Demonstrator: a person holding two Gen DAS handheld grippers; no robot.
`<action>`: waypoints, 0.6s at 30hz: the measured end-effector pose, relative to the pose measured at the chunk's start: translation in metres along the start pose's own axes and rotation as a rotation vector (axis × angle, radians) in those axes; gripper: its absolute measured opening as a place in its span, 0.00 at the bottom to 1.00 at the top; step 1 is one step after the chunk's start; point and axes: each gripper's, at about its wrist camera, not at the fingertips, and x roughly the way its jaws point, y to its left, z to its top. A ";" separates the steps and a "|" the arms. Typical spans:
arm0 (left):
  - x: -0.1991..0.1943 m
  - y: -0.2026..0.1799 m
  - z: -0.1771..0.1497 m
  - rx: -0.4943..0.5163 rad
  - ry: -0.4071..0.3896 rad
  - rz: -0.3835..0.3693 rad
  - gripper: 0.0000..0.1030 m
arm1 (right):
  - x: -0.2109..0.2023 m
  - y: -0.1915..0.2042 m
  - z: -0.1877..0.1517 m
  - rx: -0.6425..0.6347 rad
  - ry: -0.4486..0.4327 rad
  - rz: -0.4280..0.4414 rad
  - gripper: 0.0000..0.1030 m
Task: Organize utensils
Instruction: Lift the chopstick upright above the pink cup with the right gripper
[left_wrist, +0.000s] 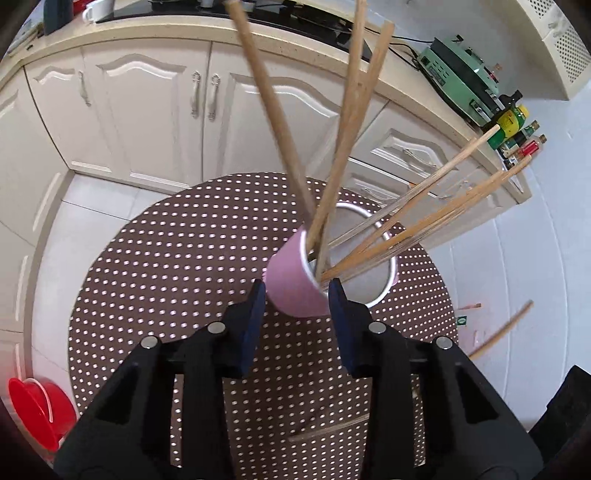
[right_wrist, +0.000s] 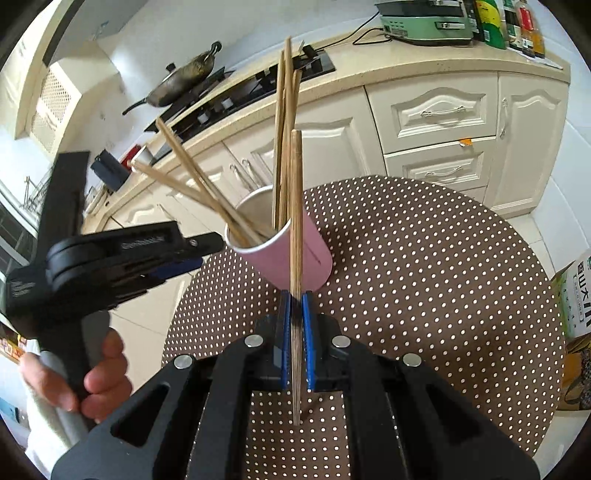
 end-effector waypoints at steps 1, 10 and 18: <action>0.003 -0.002 0.002 0.005 0.003 0.007 0.34 | -0.001 0.001 0.002 0.007 -0.001 0.001 0.05; 0.030 0.001 0.012 -0.067 0.079 -0.029 0.19 | -0.024 0.000 0.019 0.041 -0.061 0.033 0.05; 0.032 -0.008 0.015 -0.050 0.072 0.004 0.17 | -0.066 0.006 0.048 0.033 -0.188 0.055 0.05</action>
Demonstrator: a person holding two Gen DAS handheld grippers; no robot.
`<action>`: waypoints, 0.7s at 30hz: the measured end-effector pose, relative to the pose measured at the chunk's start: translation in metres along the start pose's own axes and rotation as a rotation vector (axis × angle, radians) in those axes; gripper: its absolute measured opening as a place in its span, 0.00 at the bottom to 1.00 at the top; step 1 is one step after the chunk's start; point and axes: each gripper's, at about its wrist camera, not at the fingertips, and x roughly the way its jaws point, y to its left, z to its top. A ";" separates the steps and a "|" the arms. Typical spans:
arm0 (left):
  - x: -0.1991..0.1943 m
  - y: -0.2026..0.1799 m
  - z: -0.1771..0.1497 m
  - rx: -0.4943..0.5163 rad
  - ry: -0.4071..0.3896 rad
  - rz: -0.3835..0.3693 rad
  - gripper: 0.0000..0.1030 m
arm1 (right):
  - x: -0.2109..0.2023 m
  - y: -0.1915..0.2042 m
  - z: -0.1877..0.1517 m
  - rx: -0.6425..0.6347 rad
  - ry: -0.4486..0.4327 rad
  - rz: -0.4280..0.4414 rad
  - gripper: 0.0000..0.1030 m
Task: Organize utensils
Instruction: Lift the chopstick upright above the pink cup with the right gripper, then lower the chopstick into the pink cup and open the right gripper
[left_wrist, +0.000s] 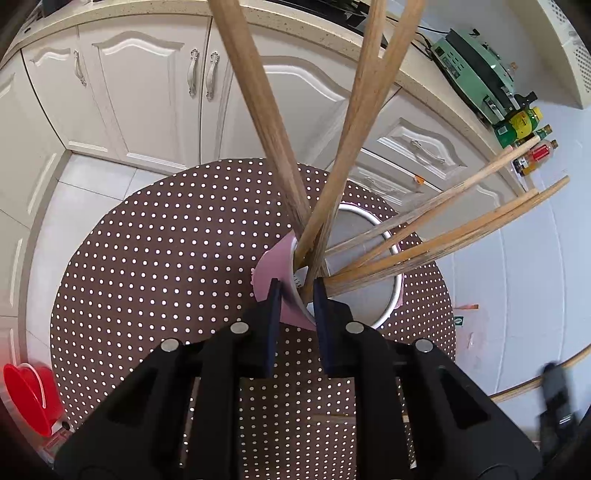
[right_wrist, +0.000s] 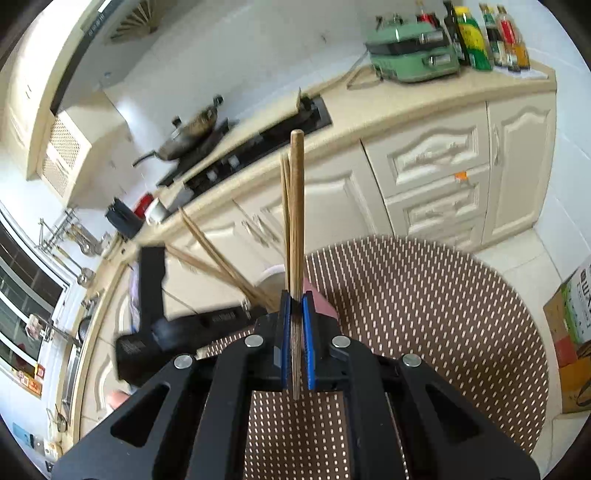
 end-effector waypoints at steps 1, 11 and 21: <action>0.000 0.000 0.001 -0.001 0.000 0.001 0.17 | -0.003 0.002 0.004 -0.007 -0.016 0.000 0.05; -0.002 0.004 -0.003 0.008 0.000 0.012 0.17 | 0.012 0.030 0.057 -0.105 -0.163 0.039 0.05; -0.004 -0.001 -0.004 0.025 -0.019 0.049 0.16 | 0.091 0.041 0.035 -0.246 -0.029 -0.029 0.05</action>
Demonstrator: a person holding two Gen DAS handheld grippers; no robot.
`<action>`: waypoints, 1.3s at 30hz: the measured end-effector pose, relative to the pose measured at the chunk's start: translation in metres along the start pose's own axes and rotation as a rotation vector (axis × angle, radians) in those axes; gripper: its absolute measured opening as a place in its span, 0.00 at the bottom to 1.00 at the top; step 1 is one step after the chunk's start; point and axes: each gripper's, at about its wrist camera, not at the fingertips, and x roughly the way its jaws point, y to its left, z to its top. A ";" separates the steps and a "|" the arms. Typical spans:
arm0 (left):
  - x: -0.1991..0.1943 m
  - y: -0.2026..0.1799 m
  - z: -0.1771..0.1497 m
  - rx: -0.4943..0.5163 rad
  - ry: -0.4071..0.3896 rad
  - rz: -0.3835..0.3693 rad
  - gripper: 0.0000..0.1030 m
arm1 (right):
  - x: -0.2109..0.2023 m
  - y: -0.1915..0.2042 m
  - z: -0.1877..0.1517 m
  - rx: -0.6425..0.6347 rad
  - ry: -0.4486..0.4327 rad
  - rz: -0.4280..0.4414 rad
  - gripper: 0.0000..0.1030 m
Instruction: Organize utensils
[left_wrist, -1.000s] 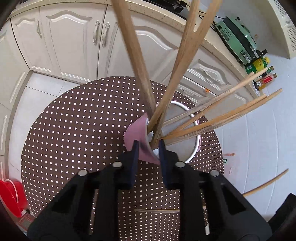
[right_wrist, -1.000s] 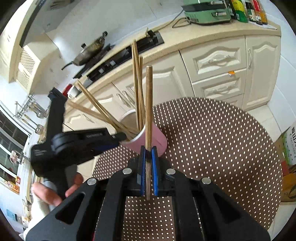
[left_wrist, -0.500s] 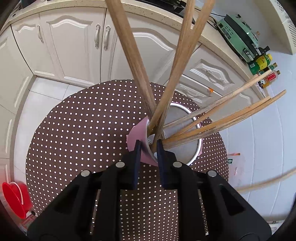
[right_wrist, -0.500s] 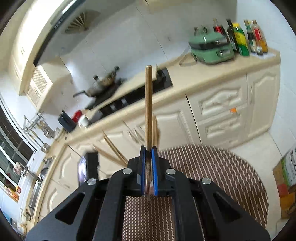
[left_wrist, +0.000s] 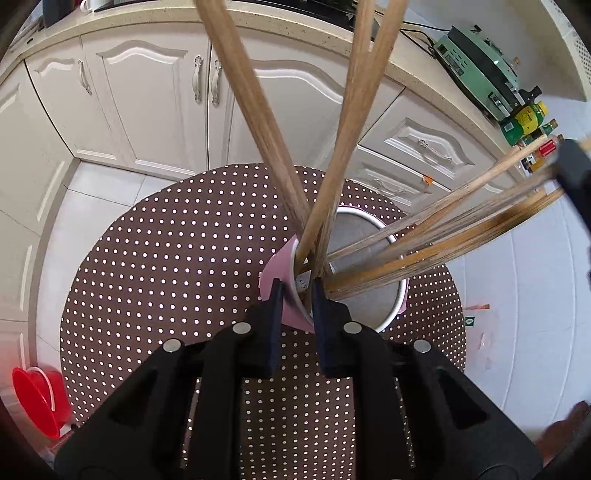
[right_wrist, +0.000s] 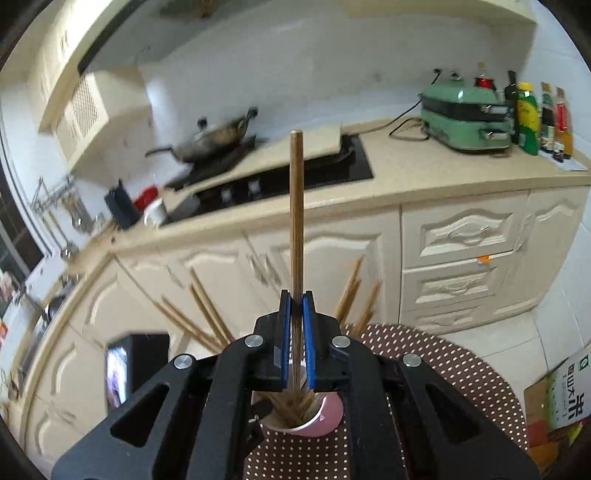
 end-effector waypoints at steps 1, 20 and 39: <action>0.000 0.000 0.000 0.000 -0.002 0.002 0.16 | 0.006 0.000 -0.004 -0.005 0.020 -0.003 0.05; -0.002 0.000 -0.004 0.016 -0.026 0.026 0.15 | 0.038 -0.007 -0.024 0.030 0.196 0.077 0.14; -0.037 0.001 -0.013 0.051 -0.106 0.058 0.47 | -0.004 -0.005 -0.021 0.059 0.172 0.073 0.51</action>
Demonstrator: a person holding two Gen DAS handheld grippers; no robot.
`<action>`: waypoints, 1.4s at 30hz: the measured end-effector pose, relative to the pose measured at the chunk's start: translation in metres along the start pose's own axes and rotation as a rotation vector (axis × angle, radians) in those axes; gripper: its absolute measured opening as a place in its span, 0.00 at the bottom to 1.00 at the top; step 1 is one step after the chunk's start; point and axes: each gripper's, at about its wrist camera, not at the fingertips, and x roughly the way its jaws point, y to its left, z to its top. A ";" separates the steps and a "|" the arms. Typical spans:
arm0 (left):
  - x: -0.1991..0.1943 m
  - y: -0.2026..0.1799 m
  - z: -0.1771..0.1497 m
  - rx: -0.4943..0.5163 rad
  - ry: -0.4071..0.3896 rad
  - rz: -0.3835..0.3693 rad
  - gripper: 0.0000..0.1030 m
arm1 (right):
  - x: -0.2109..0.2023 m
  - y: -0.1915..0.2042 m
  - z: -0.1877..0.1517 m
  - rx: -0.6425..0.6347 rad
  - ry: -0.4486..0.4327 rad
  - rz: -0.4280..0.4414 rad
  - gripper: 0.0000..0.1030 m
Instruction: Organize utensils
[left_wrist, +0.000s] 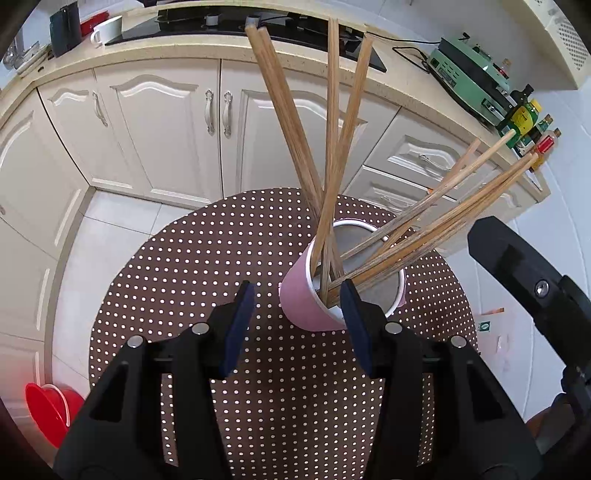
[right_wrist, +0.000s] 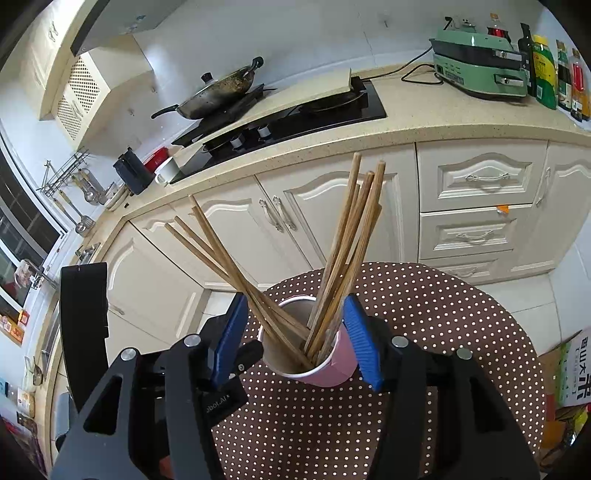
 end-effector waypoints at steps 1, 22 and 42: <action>-0.002 0.000 0.000 0.002 -0.002 0.000 0.47 | -0.001 0.000 -0.001 0.001 0.000 -0.001 0.51; -0.067 -0.021 -0.046 0.074 -0.081 0.037 0.53 | -0.070 0.001 -0.040 -0.036 -0.038 -0.059 0.73; -0.174 -0.034 -0.145 0.067 -0.210 0.097 0.68 | -0.160 0.016 -0.102 -0.099 -0.034 -0.048 0.84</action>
